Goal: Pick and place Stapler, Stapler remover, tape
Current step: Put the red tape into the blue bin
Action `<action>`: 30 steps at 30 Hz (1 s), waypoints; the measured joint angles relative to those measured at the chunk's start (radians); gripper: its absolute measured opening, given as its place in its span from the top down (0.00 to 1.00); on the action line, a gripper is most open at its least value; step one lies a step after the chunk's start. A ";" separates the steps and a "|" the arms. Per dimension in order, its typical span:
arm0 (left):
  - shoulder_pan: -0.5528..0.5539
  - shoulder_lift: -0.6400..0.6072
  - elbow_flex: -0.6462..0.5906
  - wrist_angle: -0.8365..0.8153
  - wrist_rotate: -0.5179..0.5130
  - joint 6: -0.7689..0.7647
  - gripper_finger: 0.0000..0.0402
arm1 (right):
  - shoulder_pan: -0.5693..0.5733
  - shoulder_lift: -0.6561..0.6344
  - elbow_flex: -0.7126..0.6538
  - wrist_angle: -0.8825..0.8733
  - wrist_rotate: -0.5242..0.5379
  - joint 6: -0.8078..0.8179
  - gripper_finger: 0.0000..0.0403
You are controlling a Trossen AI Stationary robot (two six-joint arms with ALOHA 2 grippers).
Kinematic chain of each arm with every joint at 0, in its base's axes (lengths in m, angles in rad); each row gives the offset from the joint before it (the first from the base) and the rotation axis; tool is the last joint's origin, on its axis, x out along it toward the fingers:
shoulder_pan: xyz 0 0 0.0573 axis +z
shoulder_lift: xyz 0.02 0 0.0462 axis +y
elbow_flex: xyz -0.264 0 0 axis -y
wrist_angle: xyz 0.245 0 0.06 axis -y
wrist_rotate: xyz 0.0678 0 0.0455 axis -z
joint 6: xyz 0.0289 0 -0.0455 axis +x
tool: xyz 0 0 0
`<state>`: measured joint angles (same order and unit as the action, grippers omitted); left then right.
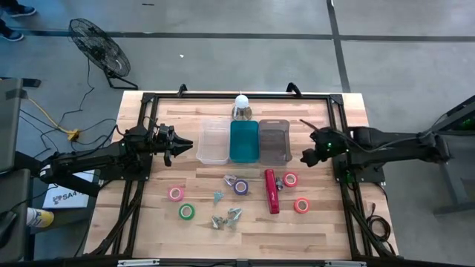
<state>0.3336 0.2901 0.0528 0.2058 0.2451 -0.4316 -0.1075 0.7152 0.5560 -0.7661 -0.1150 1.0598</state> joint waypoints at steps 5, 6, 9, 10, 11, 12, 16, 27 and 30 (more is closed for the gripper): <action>0.000 0.000 0.000 0.000 0.000 0.000 0.78 | 0.040 0.101 0.000 -0.006 0.000 0.014 0.58; 0.000 0.000 0.000 0.000 0.000 0.000 0.78 | 0.049 0.124 0.000 -0.009 0.000 0.014 0.58; 0.000 0.000 0.000 0.000 -0.001 0.000 0.78 | 0.084 0.189 0.000 -0.011 0.009 0.016 0.58; 0.000 0.000 0.000 0.000 -0.001 0.000 0.78 | 0.097 0.211 0.000 -0.005 0.016 0.018 0.58; 0.000 0.000 0.000 0.000 -0.001 0.000 0.78 | 0.110 0.233 0.000 0.002 0.022 0.018 0.58; 0.000 0.000 0.000 0.000 -0.001 0.000 0.78 | 0.125 0.252 0.000 0.005 0.028 0.021 0.58; 0.000 0.000 0.000 0.000 -0.001 0.000 0.78 | 0.186 0.315 0.000 0.036 0.052 0.054 0.58; 0.000 0.000 0.000 0.000 -0.004 0.000 0.78 | 0.248 0.453 0.000 0.116 0.099 0.135 0.35; 0.000 0.000 0.000 0.000 -0.004 0.000 0.78 | 0.248 0.483 0.000 0.153 0.099 0.138 0.32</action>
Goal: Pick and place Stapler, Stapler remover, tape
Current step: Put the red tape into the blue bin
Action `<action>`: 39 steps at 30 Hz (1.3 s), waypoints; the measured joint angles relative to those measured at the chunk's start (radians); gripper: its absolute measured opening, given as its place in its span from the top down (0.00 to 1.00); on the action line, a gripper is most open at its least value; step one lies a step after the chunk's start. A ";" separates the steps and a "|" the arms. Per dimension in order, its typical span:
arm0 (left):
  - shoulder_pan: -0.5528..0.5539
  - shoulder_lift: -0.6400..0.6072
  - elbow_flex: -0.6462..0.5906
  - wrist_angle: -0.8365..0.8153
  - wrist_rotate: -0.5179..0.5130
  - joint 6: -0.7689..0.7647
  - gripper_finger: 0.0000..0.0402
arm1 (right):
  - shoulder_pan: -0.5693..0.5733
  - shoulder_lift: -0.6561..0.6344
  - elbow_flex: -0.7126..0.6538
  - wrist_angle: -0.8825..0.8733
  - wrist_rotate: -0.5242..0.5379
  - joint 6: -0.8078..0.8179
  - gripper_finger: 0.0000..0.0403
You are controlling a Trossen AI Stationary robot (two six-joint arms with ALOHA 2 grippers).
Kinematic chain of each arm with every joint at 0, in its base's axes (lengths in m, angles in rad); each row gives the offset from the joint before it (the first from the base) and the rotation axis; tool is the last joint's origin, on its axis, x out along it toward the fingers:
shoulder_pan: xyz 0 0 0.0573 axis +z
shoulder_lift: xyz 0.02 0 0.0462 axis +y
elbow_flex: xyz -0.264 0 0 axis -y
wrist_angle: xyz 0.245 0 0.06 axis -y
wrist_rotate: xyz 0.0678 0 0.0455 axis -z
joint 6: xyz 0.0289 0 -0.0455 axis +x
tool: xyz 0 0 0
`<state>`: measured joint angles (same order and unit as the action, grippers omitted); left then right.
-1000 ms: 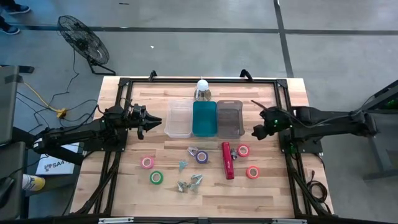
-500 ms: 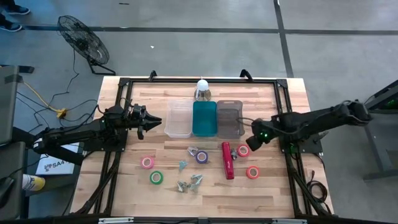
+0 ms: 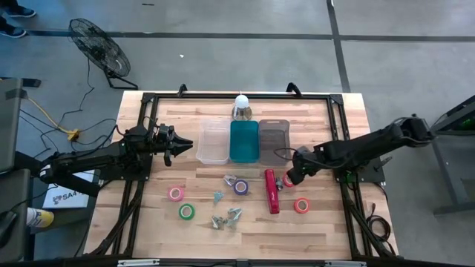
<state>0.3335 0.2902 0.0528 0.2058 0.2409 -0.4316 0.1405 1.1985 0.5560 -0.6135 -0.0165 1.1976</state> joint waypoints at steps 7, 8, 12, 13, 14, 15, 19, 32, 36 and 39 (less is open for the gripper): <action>0.000 0.000 0.000 0.000 0.000 0.000 0.78 | 0.000 0.076 0.029 -0.008 -0.009 0.011 0.31; 0.000 0.000 0.000 0.000 0.000 0.000 0.78 | 0.000 0.088 0.034 -0.014 -0.008 0.011 0.31; 0.000 0.000 0.000 0.000 0.001 0.000 0.78 | 0.002 0.133 0.046 -0.013 -0.017 0.011 0.33; 0.000 0.000 0.000 0.000 0.001 0.000 0.78 | 0.005 0.143 0.047 -0.012 -0.018 0.011 0.33; 0.000 0.000 0.000 0.000 0.001 0.000 0.78 | 0.010 0.151 0.047 -0.010 -0.019 0.013 0.34; 0.000 0.000 0.000 0.000 0.001 0.000 0.78 | 0.017 0.161 0.047 -0.011 -0.020 0.017 0.34; 0.000 0.000 0.000 0.000 0.001 0.000 0.78 | 0.055 0.191 0.049 -0.030 -0.046 0.039 0.35; 0.000 0.000 0.000 0.000 0.004 0.000 0.78 | 0.122 0.188 0.048 -0.112 -0.072 0.108 0.36; 0.000 0.000 0.000 0.000 0.003 0.000 0.78 | 0.122 0.188 0.047 -0.119 -0.070 0.106 0.39; 0.000 0.000 0.000 0.000 0.003 0.000 0.78 | 0.122 0.188 0.045 -0.121 -0.069 0.102 0.45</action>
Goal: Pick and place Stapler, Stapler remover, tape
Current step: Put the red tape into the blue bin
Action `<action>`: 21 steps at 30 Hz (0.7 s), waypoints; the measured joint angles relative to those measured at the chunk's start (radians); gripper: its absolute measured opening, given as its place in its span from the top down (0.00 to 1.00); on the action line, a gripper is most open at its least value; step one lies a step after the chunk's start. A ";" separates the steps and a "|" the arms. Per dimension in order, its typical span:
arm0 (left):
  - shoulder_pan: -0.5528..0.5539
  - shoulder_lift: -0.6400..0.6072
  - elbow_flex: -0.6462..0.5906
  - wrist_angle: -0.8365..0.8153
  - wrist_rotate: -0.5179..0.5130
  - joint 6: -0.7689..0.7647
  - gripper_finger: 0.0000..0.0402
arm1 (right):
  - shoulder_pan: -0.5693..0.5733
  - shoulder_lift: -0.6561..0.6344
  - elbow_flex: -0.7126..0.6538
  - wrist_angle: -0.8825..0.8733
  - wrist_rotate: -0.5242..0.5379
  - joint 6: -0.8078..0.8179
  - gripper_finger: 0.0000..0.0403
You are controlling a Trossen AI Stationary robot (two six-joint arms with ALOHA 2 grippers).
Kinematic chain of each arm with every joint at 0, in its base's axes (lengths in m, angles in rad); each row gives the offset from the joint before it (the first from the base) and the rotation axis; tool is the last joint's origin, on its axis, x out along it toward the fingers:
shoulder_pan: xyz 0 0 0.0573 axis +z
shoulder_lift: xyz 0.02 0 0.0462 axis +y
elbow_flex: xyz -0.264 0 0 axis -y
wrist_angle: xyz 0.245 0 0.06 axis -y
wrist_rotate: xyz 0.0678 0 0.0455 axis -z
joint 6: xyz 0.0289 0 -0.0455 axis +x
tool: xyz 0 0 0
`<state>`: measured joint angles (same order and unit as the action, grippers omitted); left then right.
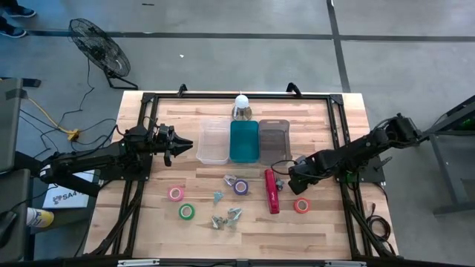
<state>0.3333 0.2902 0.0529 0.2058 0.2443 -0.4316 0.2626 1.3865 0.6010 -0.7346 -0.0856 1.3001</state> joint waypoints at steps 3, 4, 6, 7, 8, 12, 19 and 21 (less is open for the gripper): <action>0.000 0.000 0.000 0.000 0.000 0.000 0.78 | 0.000 0.000 -0.001 -0.001 0.001 -0.015 0.53; 0.000 0.000 0.000 0.000 0.000 0.000 0.78 | 0.000 0.000 -0.001 -0.001 0.002 -0.019 0.56; 0.000 0.000 0.000 0.000 -0.001 0.000 0.78 | 0.000 0.000 -0.002 -0.002 0.003 -0.023 0.61; 0.000 0.000 0.000 0.000 -0.001 0.000 0.78 | 0.000 0.000 -0.002 -0.003 0.003 -0.023 0.63; 0.000 0.000 0.000 0.000 -0.001 0.000 0.78 | 0.000 0.000 -0.002 -0.004 0.004 -0.023 0.65; 0.000 0.000 0.000 0.000 -0.003 0.000 0.78 | 0.000 0.000 -0.002 -0.006 0.003 -0.046 0.71; 0.000 0.000 0.000 0.000 -0.003 0.000 0.78 | 0.000 0.000 -0.002 -0.009 0.001 -0.052 0.79; 0.000 0.000 0.000 0.000 -0.003 0.000 0.78 | 0.000 0.000 -0.002 -0.009 0.001 -0.053 0.80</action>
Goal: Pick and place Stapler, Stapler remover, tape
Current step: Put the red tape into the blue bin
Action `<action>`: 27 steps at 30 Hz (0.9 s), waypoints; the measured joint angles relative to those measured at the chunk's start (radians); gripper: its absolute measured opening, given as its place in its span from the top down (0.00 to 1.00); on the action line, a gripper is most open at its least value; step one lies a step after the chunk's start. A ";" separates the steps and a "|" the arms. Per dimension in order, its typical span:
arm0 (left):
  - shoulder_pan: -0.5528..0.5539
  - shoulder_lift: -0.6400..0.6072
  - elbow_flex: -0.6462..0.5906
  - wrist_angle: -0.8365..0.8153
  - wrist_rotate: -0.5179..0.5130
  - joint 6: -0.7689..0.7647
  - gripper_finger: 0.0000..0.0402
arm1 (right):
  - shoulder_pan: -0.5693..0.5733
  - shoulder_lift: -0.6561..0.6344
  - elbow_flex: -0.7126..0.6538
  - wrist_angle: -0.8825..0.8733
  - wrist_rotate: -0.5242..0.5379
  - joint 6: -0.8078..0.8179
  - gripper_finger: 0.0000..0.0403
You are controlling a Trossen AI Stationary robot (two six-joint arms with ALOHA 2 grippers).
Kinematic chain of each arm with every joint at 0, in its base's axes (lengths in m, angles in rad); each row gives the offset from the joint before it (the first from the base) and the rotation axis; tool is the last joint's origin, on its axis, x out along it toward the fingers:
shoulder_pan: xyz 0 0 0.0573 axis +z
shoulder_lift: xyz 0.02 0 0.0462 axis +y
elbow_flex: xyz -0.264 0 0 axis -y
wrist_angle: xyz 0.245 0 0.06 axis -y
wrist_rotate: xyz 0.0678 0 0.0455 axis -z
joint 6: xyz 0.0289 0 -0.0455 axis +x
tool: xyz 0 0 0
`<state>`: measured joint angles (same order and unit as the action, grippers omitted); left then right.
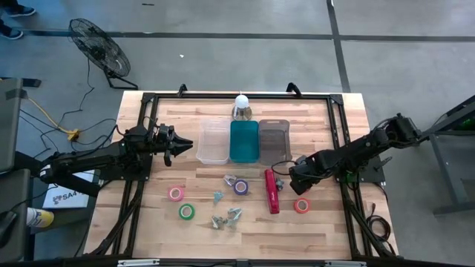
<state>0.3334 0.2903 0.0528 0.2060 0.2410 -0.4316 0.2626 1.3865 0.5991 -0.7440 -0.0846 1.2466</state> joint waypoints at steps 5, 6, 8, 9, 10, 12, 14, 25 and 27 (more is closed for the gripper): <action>0.000 0.000 0.000 0.000 0.000 0.000 0.78 | 0.000 0.000 0.000 -0.001 -0.001 -0.017 0.86; 0.000 0.000 0.000 0.000 0.000 0.000 0.78 | 0.000 0.000 0.000 -0.001 -0.001 -0.017 0.87; 0.000 0.000 0.000 0.000 0.000 0.000 0.78 | 0.000 0.000 0.000 -0.001 -0.001 -0.017 0.88; 0.000 0.000 0.000 0.000 0.000 0.000 0.78 | 0.000 0.000 0.000 -0.001 -0.001 -0.017 0.89; 0.000 0.000 0.000 0.000 0.001 0.000 0.78 | 0.000 0.000 0.000 -0.001 0.000 -0.017 0.89; 0.000 0.000 0.000 0.000 0.001 0.000 0.78 | 0.000 0.000 0.000 -0.001 0.000 -0.019 0.89; 0.000 0.000 0.000 0.000 0.001 0.000 0.78 | 0.000 0.000 0.000 -0.001 0.000 -0.023 0.88; 0.000 0.000 0.000 0.000 0.001 0.000 0.78 | 0.000 -0.022 0.000 0.007 0.000 -0.027 0.90; 0.000 0.000 0.000 0.000 0.004 0.000 0.78 | 0.000 -0.041 0.001 0.006 0.004 -0.026 0.90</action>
<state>0.3336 0.2905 0.0528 0.2058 0.2451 -0.4316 0.2625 1.3458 0.6005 -0.7376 -0.0805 1.2203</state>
